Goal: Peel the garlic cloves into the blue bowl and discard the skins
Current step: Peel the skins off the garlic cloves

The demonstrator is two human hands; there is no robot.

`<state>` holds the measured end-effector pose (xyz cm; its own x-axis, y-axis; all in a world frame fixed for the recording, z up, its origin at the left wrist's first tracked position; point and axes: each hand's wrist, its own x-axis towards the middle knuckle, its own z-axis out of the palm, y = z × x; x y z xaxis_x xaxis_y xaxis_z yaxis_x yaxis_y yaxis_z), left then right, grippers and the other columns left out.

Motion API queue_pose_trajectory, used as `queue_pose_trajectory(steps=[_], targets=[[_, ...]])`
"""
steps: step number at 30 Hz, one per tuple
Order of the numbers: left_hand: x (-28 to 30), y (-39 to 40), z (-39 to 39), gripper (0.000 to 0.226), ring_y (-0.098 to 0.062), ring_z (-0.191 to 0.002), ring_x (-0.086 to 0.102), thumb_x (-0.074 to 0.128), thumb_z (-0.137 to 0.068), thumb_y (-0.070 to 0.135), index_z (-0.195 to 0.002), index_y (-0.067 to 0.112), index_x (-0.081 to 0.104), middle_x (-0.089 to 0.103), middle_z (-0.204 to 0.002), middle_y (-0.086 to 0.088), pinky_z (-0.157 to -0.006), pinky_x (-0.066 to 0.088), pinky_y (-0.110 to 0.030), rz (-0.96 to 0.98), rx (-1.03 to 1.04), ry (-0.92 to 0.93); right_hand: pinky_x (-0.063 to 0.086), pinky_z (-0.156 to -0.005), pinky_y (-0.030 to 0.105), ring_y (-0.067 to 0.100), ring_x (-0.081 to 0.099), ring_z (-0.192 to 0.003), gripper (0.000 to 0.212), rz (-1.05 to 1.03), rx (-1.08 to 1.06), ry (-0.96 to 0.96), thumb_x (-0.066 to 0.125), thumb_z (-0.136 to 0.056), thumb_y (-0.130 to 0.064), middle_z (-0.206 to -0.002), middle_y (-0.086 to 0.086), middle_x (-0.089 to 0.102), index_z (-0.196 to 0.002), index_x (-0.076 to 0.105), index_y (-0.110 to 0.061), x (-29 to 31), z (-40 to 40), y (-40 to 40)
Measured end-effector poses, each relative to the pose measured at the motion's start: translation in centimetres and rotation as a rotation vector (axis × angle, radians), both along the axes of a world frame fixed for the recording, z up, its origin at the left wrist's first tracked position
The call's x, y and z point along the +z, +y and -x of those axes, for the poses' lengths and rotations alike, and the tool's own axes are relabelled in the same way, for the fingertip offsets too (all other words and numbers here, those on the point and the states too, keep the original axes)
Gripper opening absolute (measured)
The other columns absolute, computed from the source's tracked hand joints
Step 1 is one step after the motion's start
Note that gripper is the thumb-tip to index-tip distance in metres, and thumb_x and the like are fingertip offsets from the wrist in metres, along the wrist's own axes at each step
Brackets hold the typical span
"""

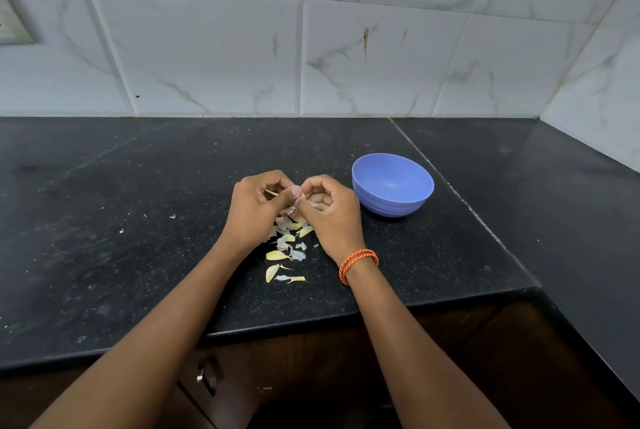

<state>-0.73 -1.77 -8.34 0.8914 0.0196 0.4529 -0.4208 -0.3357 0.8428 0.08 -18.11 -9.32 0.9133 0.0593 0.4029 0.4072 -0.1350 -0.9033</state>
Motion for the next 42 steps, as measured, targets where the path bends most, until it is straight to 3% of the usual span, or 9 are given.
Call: queue_pose_trajectory(steps=[4, 9, 13, 19, 27, 33, 42], targets=[[0.1, -0.1, -0.1, 0.017, -0.02, -0.074, 0.073, 0.075, -0.1, 0.014, -0.083, 0.011, 0.077, 0.076, -0.077, -0.003, -0.073, 0.056, -0.032, 0.038, -0.021, 0.012, 0.065, -0.077, 0.036, 0.021, 0.076, -0.082, 0.013, -0.051, 0.037, 0.04, 0.081, -0.088, -0.001, -0.088, 0.008, 0.074, -0.095, 0.072, -0.008, 0.0, 0.1, -0.2], [0.2, -0.1, -0.1, 0.015, -0.029, -0.083, 0.077, 0.073, -0.102, 0.011, -0.089, 0.005, 0.078, 0.08, -0.086, -0.008, -0.08, 0.064, -0.043, 0.163, -0.035, 0.029, 0.063, -0.074, 0.03, 0.025, 0.077, -0.083, 0.014, -0.155, 0.086, 0.055, 0.08, -0.091, 0.001, -0.095, 0.018, 0.075, -0.101, 0.072, 0.001, 0.4, 0.2, -0.2], [0.2, -0.1, 0.0, 0.017, -0.037, -0.082, 0.078, 0.071, -0.105, 0.017, -0.094, 0.004, 0.078, 0.08, -0.09, -0.013, -0.075, 0.067, -0.054, 0.216, -0.015, 0.06, 0.063, -0.076, 0.029, 0.024, 0.077, -0.087, 0.018, -0.176, 0.075, 0.05, 0.08, -0.091, 0.001, -0.098, 0.014, 0.077, -0.107, 0.073, -0.001, 0.4, 0.3, -0.3], [0.0, 0.2, -0.1, 0.02, -0.038, -0.076, 0.078, 0.073, -0.104, 0.023, -0.095, 0.007, 0.079, 0.08, -0.086, -0.013, -0.075, 0.066, -0.057, 0.195, 0.014, 0.106, 0.061, -0.078, 0.03, 0.018, 0.074, -0.085, 0.016, -0.082, 0.075, 0.029, 0.081, -0.089, 0.0, -0.095, 0.005, 0.073, -0.099, 0.07, -0.005, 0.3, 0.3, 0.0], [0.1, 0.0, 0.0, 0.021, -0.032, -0.07, 0.079, 0.072, -0.104, 0.019, -0.095, 0.0, 0.077, 0.079, -0.081, -0.018, -0.07, 0.066, -0.041, 0.258, 0.031, 0.143, 0.06, -0.075, 0.02, 0.002, 0.075, -0.08, 0.014, 0.058, 0.028, -0.064, 0.079, -0.092, -0.003, -0.088, -0.009, 0.072, -0.101, 0.068, -0.004, 0.6, 0.7, 0.4], [0.3, 0.7, 0.0, 0.015, -0.031, -0.078, 0.077, 0.076, -0.1, 0.012, -0.109, 0.001, 0.078, 0.078, -0.093, -0.025, -0.078, 0.067, -0.036, 0.294, -0.141, 0.243, 0.062, -0.074, 0.022, 0.004, 0.075, -0.086, 0.014, 0.103, -0.029, -0.097, 0.082, -0.093, -0.01, -0.093, -0.009, 0.074, -0.101, 0.07, -0.01, 0.5, 0.7, 0.3], [0.3, 0.5, -0.1, 0.017, -0.025, -0.071, 0.075, 0.071, -0.103, 0.008, -0.099, -0.008, 0.074, 0.077, -0.085, -0.023, -0.072, 0.064, -0.03, 0.261, -0.143, 0.204, 0.061, -0.078, 0.033, 0.012, 0.071, -0.09, 0.013, 0.199, -0.083, -0.229, 0.079, -0.093, -0.008, -0.094, -0.007, 0.07, -0.098, 0.068, -0.014, 0.5, 0.9, 0.6]])
